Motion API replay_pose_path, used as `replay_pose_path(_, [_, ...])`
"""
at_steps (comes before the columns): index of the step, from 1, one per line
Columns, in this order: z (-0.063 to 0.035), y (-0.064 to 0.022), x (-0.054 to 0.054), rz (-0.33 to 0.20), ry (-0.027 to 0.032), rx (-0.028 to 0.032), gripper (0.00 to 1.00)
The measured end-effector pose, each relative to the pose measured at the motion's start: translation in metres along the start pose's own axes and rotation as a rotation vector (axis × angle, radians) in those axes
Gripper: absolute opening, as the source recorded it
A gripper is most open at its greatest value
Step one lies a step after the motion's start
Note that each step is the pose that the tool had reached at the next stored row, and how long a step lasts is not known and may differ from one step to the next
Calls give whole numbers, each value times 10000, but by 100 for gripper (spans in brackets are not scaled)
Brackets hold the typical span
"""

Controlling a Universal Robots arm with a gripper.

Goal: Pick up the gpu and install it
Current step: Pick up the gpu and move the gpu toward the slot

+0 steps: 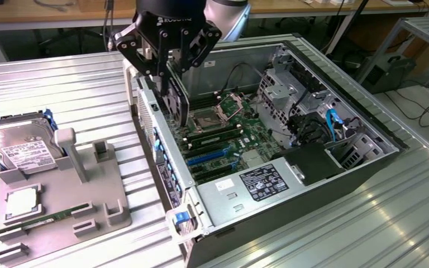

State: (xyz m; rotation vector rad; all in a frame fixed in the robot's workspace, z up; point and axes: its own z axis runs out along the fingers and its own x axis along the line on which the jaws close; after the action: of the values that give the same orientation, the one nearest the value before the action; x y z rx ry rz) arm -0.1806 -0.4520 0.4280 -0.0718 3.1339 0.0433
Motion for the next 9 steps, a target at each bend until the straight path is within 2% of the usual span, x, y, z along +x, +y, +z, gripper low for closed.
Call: replay_pose_path(9, [1,-3,-61,-39,1,0,27])
